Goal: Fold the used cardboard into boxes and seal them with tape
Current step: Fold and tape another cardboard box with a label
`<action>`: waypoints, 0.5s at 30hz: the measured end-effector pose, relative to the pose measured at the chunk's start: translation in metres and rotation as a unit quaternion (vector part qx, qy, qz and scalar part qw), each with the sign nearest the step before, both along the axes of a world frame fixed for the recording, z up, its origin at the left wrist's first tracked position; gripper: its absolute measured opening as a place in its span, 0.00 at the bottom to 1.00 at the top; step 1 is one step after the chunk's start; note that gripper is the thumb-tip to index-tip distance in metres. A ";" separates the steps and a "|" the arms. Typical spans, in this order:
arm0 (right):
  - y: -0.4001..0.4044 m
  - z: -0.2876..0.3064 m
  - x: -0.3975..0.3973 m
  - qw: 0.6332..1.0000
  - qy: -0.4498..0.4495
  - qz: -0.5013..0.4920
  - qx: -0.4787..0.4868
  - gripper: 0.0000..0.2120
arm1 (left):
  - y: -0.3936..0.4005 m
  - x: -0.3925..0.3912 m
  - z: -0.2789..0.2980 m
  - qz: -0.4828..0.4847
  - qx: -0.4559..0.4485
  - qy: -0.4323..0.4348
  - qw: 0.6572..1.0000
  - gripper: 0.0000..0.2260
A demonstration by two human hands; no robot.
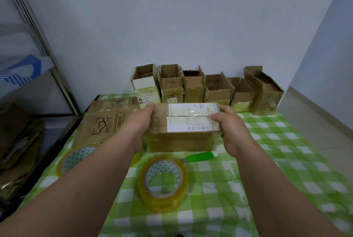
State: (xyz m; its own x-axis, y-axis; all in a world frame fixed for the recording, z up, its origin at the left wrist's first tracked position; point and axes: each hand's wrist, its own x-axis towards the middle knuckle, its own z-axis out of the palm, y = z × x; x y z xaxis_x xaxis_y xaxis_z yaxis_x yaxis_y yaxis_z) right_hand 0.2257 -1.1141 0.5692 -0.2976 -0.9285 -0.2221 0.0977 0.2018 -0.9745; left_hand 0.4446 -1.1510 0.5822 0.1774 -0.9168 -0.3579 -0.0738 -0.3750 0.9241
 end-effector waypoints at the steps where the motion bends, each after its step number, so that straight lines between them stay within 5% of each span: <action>1: 0.003 0.001 -0.002 1.000 -0.016 -0.011 -0.016 0.15 | 0.001 0.001 0.002 0.007 -0.029 0.034 0.999 0.18; 3: 0.009 0.003 -0.005 0.998 -0.026 -0.039 -0.049 0.07 | 0.002 0.002 0.005 0.019 -0.093 0.087 0.992 0.14; 7: 0.016 -0.004 -0.012 0.991 -0.027 -0.092 -0.097 0.06 | 0.003 -0.002 0.008 0.044 -0.150 0.166 0.974 0.04; 11: 0.019 -0.009 -0.015 0.986 -0.021 -0.117 -0.118 0.28 | 0.003 -0.003 0.002 -0.026 -0.134 0.154 0.979 0.25; 15: 0.012 -0.021 -0.017 0.991 0.065 -0.083 -0.076 0.36 | 0.002 -0.009 -0.011 -0.064 -0.075 0.062 0.993 0.25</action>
